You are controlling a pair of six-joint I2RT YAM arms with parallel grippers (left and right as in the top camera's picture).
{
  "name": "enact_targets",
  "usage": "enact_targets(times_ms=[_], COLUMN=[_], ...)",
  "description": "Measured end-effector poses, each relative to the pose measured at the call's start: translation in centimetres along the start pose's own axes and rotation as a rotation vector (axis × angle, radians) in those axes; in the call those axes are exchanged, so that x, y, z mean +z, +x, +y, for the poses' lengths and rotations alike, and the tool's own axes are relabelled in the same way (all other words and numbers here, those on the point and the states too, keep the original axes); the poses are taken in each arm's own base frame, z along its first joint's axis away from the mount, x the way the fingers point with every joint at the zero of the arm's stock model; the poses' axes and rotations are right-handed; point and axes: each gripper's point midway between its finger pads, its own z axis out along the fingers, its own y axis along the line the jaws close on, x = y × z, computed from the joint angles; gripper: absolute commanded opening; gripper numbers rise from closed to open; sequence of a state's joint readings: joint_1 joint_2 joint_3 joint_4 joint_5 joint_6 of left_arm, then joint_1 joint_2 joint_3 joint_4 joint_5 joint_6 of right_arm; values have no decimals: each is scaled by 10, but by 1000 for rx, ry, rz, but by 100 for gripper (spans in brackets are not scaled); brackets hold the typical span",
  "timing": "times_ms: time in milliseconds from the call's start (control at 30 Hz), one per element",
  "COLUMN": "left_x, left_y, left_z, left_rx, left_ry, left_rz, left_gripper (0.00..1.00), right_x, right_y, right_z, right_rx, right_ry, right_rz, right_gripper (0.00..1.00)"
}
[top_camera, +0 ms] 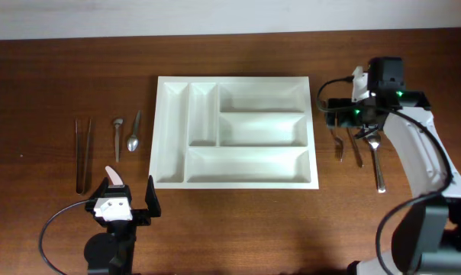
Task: Pack container
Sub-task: 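Reach the right gripper to the fork on the right and grasp it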
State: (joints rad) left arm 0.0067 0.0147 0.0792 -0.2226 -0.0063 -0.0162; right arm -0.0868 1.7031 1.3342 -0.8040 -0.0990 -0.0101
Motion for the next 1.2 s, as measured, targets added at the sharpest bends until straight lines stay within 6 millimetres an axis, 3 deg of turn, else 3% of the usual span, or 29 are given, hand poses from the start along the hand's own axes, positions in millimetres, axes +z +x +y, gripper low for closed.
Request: enact_targets(times_ms=[100, 200, 767, 1200], left_x=[0, 0, 0, 0], left_y=[0, 0, 0, 0], left_z=[0, 0, 0, 0], left_rx=[0, 0, 0, 0], left_ry=[0, 0, 0, 0], left_rz=[0, 0, 0, 0], left_gripper=[99, 99, 99, 99], right_x=[7, 11, 72, 77], right_y=[3, 6, 37, 26], right_z=[0, 1, -21, -25], right_rx=[-31, -73, -239, -278], right_ry=[-6, -11, 53, 77], right_rz=[22, 42, 224, 184], right_gripper=[67, 58, 58, 58])
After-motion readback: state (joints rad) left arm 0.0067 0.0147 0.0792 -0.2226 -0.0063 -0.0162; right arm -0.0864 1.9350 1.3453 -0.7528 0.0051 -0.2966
